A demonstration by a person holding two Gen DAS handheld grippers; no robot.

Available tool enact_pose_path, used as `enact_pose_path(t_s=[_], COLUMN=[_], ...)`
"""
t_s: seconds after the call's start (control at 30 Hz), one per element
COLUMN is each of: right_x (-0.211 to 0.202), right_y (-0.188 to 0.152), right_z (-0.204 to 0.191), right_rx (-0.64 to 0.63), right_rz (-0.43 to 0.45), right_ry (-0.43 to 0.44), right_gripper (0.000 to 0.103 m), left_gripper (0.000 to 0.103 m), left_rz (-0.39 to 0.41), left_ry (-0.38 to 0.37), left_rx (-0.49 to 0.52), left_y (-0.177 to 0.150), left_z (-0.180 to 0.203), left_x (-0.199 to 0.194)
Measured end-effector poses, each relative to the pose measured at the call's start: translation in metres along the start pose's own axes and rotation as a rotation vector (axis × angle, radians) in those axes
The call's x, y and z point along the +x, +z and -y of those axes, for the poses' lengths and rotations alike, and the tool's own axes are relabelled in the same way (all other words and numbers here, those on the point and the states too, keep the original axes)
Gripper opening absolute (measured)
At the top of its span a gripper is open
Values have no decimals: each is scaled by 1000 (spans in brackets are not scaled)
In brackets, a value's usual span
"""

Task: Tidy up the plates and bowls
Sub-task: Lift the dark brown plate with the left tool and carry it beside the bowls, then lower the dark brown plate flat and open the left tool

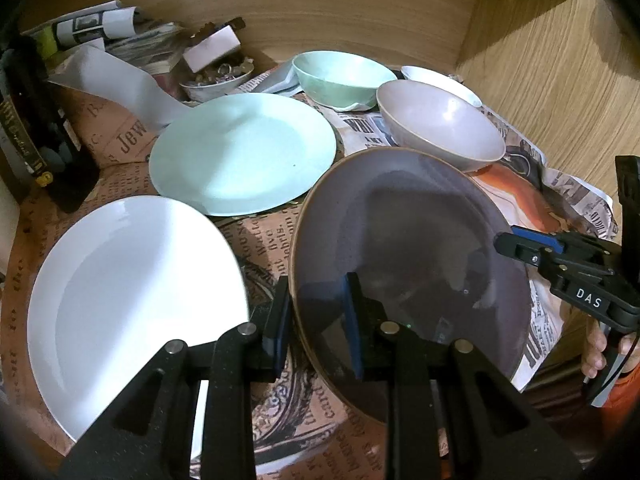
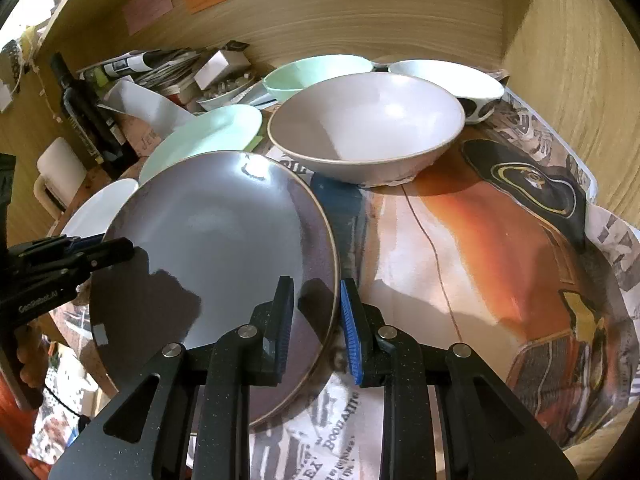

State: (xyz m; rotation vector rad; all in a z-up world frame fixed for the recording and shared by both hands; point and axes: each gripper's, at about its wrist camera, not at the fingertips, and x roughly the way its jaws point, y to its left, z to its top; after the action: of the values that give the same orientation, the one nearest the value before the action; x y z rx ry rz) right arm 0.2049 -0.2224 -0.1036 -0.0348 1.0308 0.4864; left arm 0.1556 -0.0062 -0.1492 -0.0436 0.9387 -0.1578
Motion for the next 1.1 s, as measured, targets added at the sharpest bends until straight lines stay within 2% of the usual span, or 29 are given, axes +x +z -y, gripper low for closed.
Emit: enact_pose_path(t_s=[0.37, 0.53, 0.77, 0.9, 0.97, 1.1], right_x=[0, 1, -1, -10, -16, -31], right_y=[0, -1, -2, -2, -2, 3], right_z=[11, 6, 6, 2, 2, -3], right_rx=[16, -15, -20, -48, -49, -48], right_rz=[2, 11, 19, 41, 54, 105], right_ry=[-18, -49, -56, -85, -81, -74], right_gripper=[21, 22, 22, 24, 31, 32], left_gripper=[29, 30, 35, 36, 36, 37], left_rz=[-37, -49, -44, 11, 27, 88], left_ry=[-24, -34, -13, 41, 30, 7], left_rx=[-13, -17, 10, 33, 20, 4], left_y=[6, 9, 10, 10, 11, 12], left_z=[5, 4, 8, 5, 2, -2], left_x=[20, 24, 26, 13, 4, -20])
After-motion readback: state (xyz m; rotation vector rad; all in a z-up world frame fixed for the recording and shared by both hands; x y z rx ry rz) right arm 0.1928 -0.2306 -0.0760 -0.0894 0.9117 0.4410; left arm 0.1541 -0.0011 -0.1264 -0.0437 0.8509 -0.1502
